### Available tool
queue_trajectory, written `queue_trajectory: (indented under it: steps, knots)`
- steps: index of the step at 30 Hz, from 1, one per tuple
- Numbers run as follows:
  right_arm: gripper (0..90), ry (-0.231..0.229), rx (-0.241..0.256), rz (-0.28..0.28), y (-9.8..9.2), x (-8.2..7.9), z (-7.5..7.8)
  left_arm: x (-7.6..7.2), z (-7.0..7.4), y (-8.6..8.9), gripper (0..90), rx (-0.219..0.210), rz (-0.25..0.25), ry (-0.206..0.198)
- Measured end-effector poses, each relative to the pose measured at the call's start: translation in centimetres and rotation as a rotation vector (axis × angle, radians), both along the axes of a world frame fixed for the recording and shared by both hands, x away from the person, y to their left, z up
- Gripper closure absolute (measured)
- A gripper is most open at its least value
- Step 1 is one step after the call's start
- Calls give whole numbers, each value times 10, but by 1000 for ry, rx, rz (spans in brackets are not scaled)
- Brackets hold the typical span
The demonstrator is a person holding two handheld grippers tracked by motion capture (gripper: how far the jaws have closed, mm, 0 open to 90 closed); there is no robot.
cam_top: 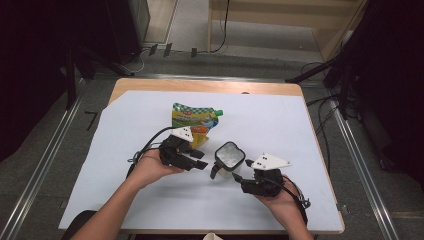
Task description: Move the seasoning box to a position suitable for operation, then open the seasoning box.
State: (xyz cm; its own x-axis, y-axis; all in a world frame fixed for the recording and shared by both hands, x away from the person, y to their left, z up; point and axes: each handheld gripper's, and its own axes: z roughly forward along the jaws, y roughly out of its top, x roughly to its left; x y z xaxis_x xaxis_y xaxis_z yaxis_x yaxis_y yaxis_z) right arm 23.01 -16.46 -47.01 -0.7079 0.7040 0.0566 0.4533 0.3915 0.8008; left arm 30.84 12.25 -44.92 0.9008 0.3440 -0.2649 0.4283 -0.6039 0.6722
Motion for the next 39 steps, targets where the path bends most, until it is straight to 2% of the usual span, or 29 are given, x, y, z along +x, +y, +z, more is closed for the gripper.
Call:
queue_trajectory:
  steps: [1,2,4,5,8,10,12,13,14,17,19,22,26,32,39]
  knots:
    - [448,-7,4,3,-2,0,1,0,-1,-1,585,0,-7,10]
    - [530,-4,16,3,-4,0,3,0,-2,-2,659,8,-20,27]
    - [557,1,27,4,-5,1,3,0,-3,-4,674,28,-27,26]
    - [618,28,40,11,-8,4,2,0,-4,-5,716,30,-33,24]
    - [671,61,57,5,-11,6,2,0,-5,-7,809,29,-39,18]
    - [699,67,59,2,-12,7,2,-1,-6,-8,873,26,-43,19]
    - [779,70,47,-5,-13,7,1,-1,-7,-12,900,21,-52,35]
    - [862,85,42,-16,-14,8,1,-2,-9,-14,900,30,-67,32]
    - [884,91,40,-20,-14,9,1,-5,-11,-18,900,38,-79,26]
    - [900,96,31,-14,-14,11,1,-6,-12,-21,900,49,-74,18]
    - [900,111,29,-19,-14,14,0,-4,-12,-20,900,27,-72,18]
    - [900,108,33,-22,-14,15,0,-4,-13,-21,900,18,-65,18]
    - [900,115,58,-28,-16,18,-2,-4,-15,-23,900,33,-65,5]
    - [900,137,92,-36,-18,22,-3,-5,-17,-26,900,24,-58,0]
    - [900,142,94,-39,-20,25,-4,-8,-20,-33,900,27,-75,-5]
